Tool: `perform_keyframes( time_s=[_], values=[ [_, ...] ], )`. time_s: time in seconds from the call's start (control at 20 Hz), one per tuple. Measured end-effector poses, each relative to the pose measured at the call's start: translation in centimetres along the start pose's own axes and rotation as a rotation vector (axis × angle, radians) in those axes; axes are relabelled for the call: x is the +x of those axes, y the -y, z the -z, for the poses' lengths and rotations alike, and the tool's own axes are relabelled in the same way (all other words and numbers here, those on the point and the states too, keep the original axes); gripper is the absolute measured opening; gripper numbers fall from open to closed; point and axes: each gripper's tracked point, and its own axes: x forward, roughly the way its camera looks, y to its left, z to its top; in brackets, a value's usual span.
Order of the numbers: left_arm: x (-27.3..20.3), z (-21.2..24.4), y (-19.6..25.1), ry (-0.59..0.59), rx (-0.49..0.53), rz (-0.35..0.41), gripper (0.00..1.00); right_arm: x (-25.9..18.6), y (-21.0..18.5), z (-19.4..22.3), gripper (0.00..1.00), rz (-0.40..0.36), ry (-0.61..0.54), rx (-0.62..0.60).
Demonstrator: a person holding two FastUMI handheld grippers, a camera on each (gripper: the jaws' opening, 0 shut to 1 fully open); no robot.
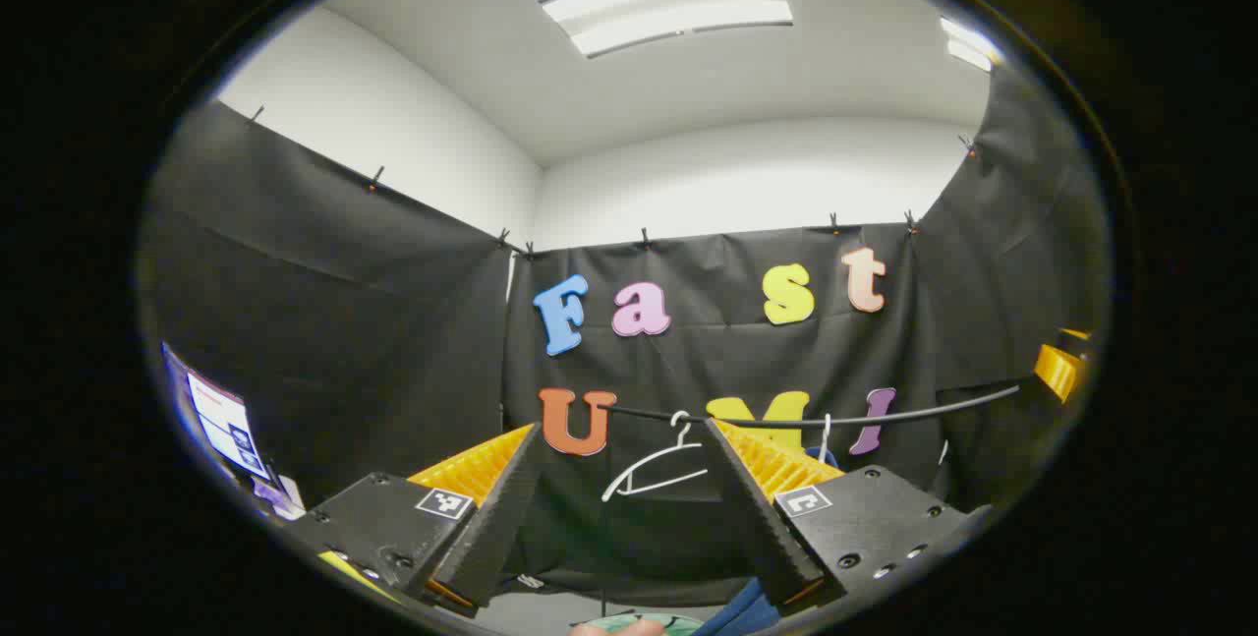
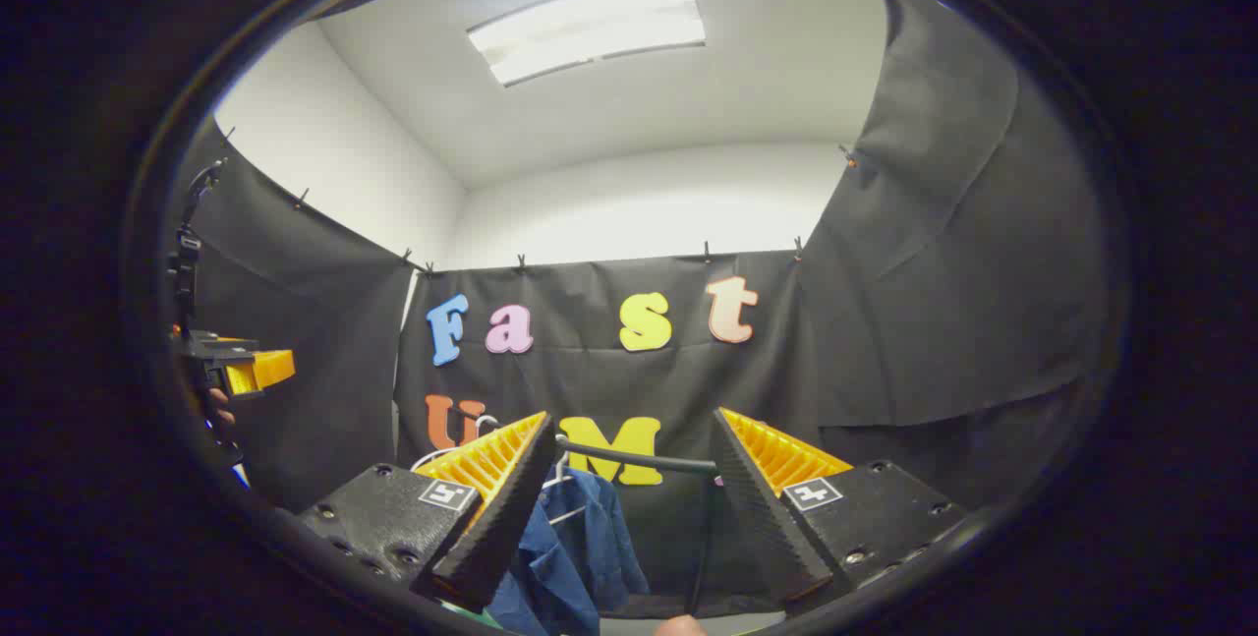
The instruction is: Grasp the clothes on the hanger with both hands and then place them into the laundry hamper below.
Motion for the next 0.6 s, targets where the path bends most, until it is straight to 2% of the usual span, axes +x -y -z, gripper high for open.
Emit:
perform_keyframes(
  time_s=[0.25,0.6],
  values=[
    [3.0,0.0,0.4,0.004,0.045,0.023,1.0,2.8,0.0,-1.8,0.98,0.035,0.044,-0.014],
    [6.1,-1.9,-2.4,0.056,0.063,0.026,1.0,6.3,-3.6,-3.3,0.98,0.011,0.045,-0.028]
  ],
)
